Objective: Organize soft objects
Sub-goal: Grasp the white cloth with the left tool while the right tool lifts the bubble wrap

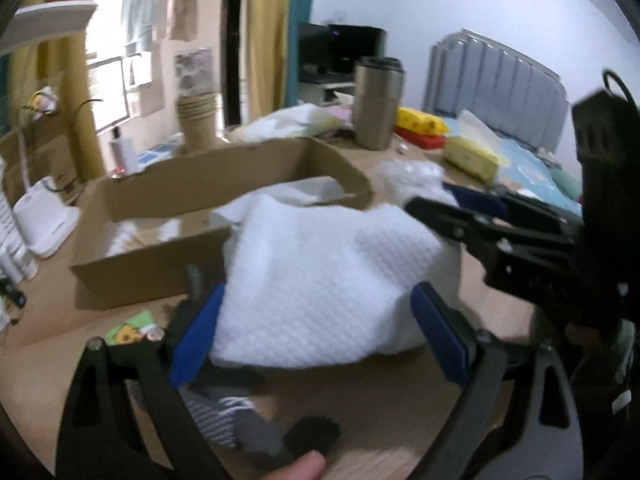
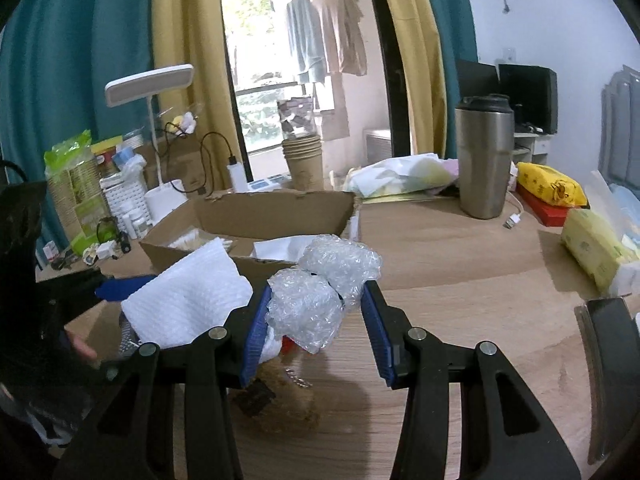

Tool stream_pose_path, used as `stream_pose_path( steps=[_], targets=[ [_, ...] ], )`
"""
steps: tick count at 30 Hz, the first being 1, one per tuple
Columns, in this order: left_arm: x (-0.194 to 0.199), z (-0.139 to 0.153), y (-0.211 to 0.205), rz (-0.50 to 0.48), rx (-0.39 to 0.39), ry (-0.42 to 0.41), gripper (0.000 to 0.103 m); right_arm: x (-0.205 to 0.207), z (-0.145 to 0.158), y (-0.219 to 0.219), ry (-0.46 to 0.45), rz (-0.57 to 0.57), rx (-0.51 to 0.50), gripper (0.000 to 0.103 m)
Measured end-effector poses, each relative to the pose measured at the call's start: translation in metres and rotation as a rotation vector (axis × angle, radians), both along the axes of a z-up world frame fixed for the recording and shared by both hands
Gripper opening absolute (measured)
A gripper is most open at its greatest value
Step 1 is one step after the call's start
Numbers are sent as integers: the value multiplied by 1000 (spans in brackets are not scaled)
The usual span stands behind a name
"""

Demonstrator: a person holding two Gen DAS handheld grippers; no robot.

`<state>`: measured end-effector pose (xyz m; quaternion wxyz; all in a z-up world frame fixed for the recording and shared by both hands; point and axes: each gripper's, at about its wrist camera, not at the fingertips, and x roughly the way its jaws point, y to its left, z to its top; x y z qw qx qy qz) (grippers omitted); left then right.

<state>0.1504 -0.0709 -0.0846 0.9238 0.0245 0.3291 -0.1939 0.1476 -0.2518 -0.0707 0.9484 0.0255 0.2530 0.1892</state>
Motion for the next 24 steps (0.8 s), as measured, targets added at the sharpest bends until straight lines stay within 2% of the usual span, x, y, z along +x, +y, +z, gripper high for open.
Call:
stream_pose_path(
  steps=[3, 6, 9, 11, 14, 20, 24],
  targets=[
    [2, -6, -12, -32, 15, 21, 92, -2, 0, -1, -6, 1, 11, 48],
    [6, -11, -14, -44, -3, 52, 84, -4, 1, -2, -12, 4, 19, 48],
    [5, -10, -15, -39, 19, 46, 66, -5, 2, -3, -17, 14, 39, 48],
    [7, -10, -12, -36, 12, 59, 51, -5, 1, -4, -16, 18, 47, 48],
    [9, -14, -9, -55, -7, 90, 42, -5, -1, -2, -8, 24, 44, 48],
    [1, -13, -7, -68, -15, 86, 33, -1, -3, -3, 23, 27, 62, 48],
    [-2, -4, 1, -52, -36, 61, 26, 8, -13, -7, 107, 27, 98, 48]
  ],
)
